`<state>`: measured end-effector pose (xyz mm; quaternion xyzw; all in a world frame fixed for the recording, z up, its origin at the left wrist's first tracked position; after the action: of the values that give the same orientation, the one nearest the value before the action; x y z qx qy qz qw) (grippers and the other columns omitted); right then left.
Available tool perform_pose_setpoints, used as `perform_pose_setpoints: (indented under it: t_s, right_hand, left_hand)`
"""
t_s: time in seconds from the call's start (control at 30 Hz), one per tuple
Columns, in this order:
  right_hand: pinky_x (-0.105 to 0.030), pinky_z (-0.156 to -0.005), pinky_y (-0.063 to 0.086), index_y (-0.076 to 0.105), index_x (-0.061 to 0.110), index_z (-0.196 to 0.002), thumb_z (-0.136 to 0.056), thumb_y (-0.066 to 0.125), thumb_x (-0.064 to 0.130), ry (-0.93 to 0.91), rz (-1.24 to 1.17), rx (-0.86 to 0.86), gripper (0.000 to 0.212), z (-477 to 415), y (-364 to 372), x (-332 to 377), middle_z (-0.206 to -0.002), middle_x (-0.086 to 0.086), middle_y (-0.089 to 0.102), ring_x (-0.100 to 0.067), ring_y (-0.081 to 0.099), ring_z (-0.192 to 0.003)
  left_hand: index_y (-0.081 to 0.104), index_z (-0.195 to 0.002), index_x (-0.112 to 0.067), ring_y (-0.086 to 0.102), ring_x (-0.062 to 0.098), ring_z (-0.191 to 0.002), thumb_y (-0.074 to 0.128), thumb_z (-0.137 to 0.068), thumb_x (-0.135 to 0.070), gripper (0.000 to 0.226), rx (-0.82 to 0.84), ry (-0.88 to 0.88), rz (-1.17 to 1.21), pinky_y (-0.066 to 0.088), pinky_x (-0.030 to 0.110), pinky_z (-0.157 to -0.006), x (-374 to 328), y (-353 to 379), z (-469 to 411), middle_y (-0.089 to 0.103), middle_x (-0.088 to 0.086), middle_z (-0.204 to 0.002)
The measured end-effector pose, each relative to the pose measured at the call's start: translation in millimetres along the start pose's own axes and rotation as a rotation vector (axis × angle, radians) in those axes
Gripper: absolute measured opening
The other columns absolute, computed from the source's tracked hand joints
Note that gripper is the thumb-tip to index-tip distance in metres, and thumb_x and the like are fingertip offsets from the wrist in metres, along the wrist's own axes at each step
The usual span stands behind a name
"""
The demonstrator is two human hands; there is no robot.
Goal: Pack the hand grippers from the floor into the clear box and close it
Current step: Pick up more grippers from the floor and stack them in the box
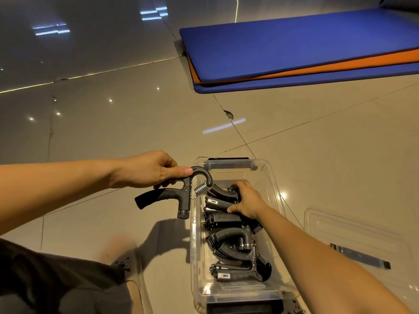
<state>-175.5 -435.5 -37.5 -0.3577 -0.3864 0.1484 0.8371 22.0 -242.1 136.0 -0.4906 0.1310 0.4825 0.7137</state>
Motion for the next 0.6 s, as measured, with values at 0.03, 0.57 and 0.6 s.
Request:
perform_pose_setpoints:
  t_s: [0.03,0.57,0.6]
  right_hand:
    - [-0.039,-0.115,0.038,0.034,0.014,-0.151,-0.067,0.093,0.029,0.007,-0.020,-0.012,0.104,-0.8,0.0,-0.9,-0.154,-0.007,0.037,-0.029,0.046,-0.135]
    - [-0.038,-0.119,0.033,0.024,0.012,-0.158,-0.071,0.091,0.032,-0.004,0.037,0.041,0.111,-2.2,-0.4,-1.9,-0.161,-0.008,0.027,-0.029,0.038,-0.143]
    - [-0.040,-0.118,0.034,0.023,0.011,-0.158,-0.074,0.089,0.033,0.014,0.042,0.040,0.109,0.4,-3.1,1.7,-0.160,-0.009,0.027,-0.030,0.039,-0.142]
  left_hand:
    - [0.067,-0.074,-0.013,0.055,0.003,-0.053,0.052,-0.070,-0.087,0.076,-0.002,0.003,0.001,0.049,0.025,-0.061,0.7,-0.5,-0.2,0.059,-0.007,-0.058]
    - [0.069,-0.074,-0.013,0.058,0.005,-0.054,0.050,-0.060,-0.098,0.088,-0.009,0.012,0.010,0.051,0.025,-0.061,8.2,-2.3,-5.1,0.062,-0.006,-0.059]
    - [0.069,-0.074,-0.013,0.058,0.004,-0.054,0.050,-0.061,-0.097,0.088,-0.012,0.012,0.010,0.051,0.024,-0.061,6.6,-2.8,-5.9,0.062,-0.006,-0.059]
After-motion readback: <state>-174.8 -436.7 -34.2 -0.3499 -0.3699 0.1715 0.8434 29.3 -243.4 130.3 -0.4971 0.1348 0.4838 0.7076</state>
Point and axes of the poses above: each hand's wrist, its own z-axis away from the middle knuckle, its own y-axis out of the palm, x = y × z, the point moved 3 cm from there along -z, towards the middle knuckle
